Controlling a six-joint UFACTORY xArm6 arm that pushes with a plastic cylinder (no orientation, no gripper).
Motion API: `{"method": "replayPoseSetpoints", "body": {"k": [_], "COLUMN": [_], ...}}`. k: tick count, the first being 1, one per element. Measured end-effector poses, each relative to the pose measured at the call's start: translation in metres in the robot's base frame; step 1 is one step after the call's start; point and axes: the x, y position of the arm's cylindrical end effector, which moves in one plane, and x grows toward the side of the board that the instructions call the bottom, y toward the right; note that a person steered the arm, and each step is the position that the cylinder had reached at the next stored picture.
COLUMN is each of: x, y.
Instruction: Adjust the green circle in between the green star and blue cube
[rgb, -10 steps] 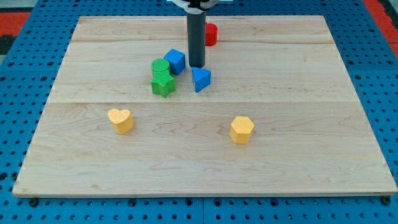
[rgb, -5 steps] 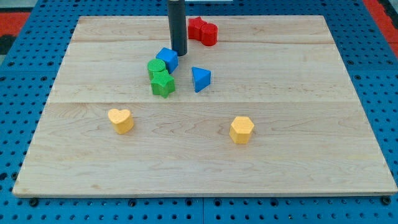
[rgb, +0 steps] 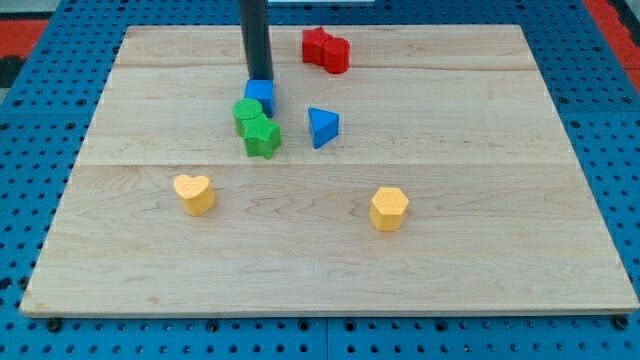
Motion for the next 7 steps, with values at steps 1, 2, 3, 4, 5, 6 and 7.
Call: {"method": "replayPoseSetpoints", "body": {"k": [1, 2, 3, 4, 5, 6, 7], "x": [0.008, 0.036, 0.047, 0.047, 0.054, 0.067, 0.072], "y": [-0.030, -0.031, -0.020, -0.020, -0.020, -0.033, -0.029]}}
